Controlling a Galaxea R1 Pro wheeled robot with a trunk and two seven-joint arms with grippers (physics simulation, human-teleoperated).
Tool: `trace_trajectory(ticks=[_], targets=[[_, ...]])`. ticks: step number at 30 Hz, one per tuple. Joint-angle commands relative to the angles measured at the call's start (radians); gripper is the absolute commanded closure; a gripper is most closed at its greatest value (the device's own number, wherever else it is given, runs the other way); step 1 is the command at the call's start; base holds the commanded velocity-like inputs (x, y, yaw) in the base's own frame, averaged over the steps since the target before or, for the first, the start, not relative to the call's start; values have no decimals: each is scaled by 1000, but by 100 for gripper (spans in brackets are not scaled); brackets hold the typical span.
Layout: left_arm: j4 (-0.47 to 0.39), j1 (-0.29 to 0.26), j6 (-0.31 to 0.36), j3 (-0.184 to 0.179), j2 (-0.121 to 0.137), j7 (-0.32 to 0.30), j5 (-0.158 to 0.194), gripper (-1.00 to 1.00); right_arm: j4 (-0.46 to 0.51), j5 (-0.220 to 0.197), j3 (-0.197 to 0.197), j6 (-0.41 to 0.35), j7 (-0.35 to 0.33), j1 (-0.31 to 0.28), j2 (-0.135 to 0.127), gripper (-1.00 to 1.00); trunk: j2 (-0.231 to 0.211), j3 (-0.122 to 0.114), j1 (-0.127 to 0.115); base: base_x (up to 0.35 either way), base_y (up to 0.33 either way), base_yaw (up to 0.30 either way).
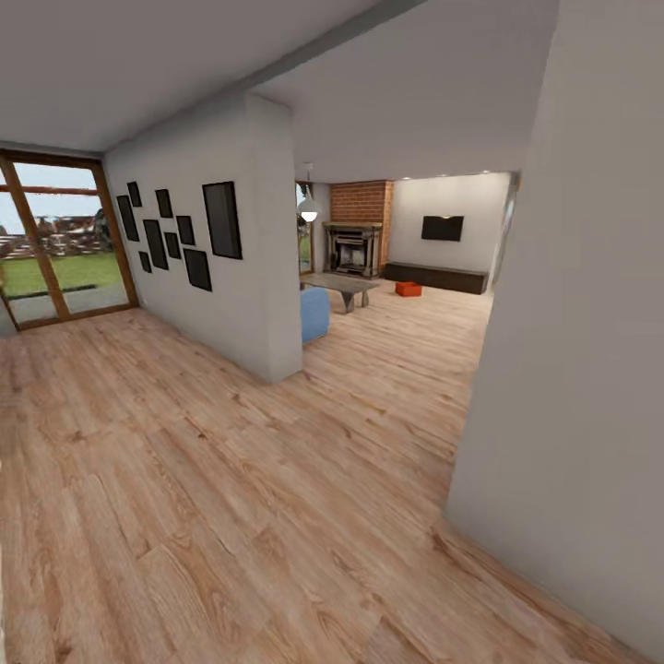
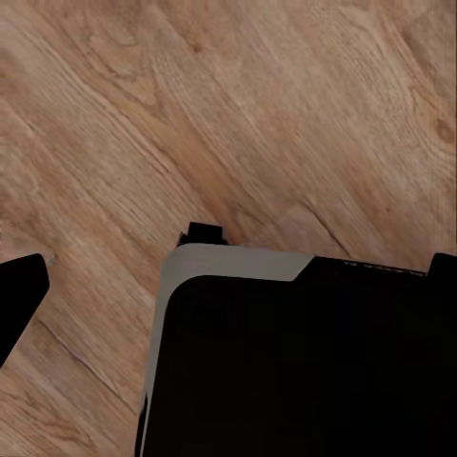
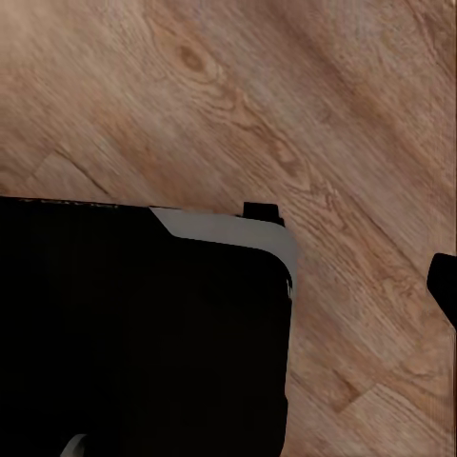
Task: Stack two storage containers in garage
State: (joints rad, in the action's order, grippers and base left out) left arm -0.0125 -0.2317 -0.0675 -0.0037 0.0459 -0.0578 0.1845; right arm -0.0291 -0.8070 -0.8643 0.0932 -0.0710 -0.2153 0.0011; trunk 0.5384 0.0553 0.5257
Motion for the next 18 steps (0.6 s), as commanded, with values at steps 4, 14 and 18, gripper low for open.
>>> trace_trajectory(ticks=[4,14,18], targets=[[2,-1,-3,-1,0,-5,9,-100,-3,-11,-7,5,-7,-1,0,-100,2,2,1,323,0,270],[2,-1,-3,-1,0,-5,9,-100,-3,-11,-7,5,-7,-1,0,-100,2,2,1,323,0,268],[2,-1,-3,-1,0,-5,9,-100,-3,-11,-7,5,-7,-1,0,-100,2,2,1,323,0,240]])
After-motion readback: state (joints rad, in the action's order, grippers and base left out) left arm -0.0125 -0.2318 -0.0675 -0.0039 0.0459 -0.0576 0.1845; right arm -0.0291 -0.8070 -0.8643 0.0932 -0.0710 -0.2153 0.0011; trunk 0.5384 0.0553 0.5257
